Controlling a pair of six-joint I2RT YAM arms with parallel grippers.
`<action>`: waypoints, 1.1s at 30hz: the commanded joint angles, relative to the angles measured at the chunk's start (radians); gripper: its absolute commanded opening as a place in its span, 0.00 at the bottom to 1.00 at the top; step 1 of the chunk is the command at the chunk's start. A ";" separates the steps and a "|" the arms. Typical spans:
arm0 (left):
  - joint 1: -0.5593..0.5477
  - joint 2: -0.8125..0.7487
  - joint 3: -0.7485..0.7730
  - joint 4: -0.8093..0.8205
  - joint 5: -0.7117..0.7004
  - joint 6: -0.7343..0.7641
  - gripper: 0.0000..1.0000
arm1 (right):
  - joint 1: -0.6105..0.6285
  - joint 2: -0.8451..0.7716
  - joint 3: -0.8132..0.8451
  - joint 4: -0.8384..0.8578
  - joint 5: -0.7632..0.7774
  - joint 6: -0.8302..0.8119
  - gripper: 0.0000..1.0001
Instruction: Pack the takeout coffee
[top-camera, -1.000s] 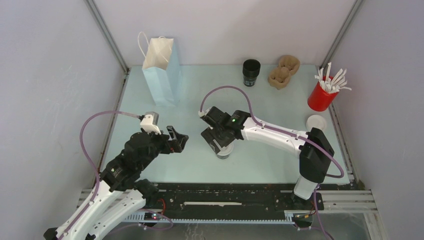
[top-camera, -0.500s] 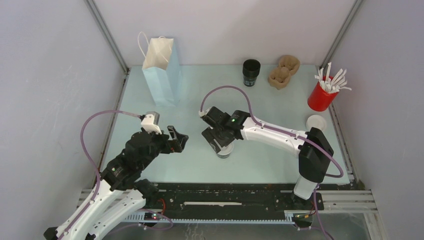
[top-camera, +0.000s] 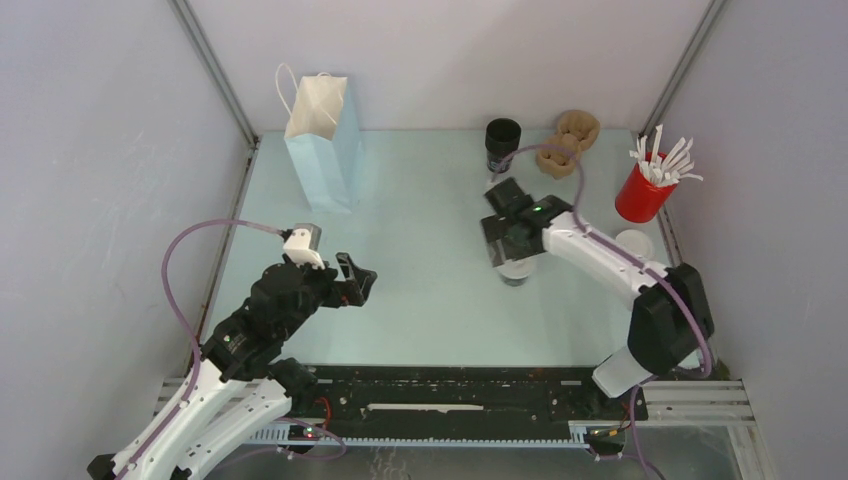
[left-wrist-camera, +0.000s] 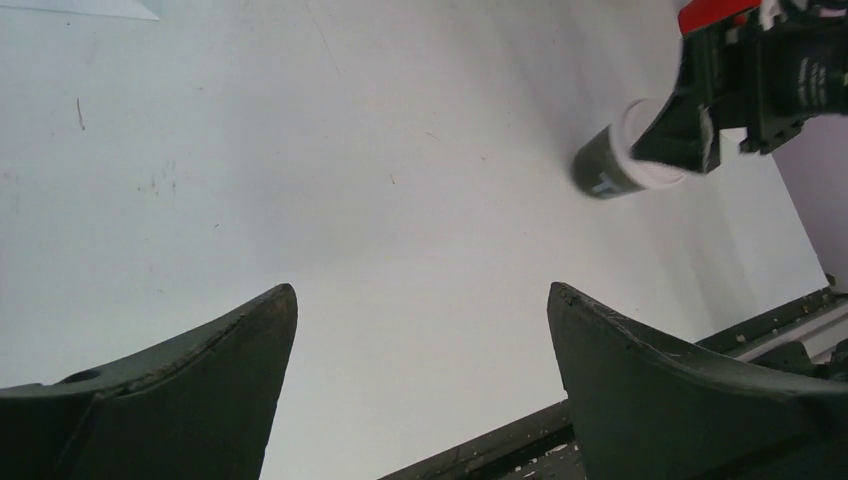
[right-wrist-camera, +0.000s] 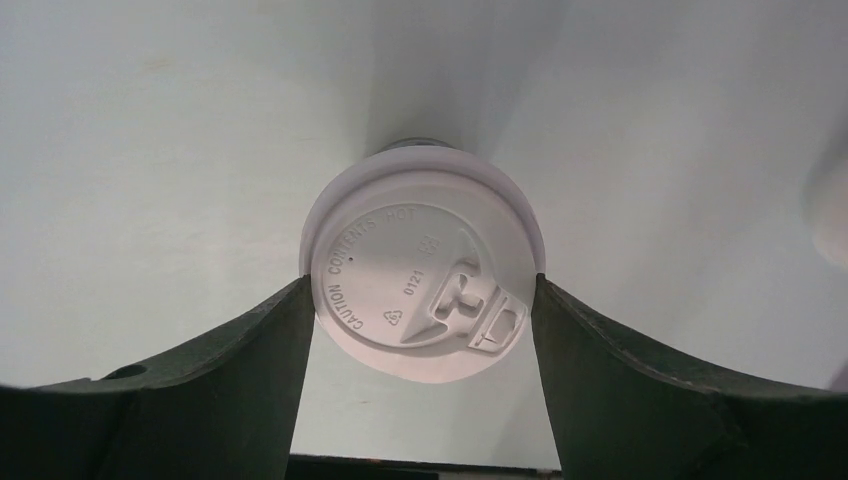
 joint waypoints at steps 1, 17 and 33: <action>0.007 -0.005 0.023 0.027 0.033 0.030 1.00 | -0.199 -0.113 -0.083 0.006 0.066 0.023 0.83; 0.009 0.015 0.070 0.033 0.115 0.088 1.00 | -0.578 -0.238 -0.211 0.109 -0.041 0.030 0.87; 0.008 0.055 0.109 0.040 0.111 0.146 1.00 | -0.549 -0.314 -0.089 0.060 0.002 0.007 1.00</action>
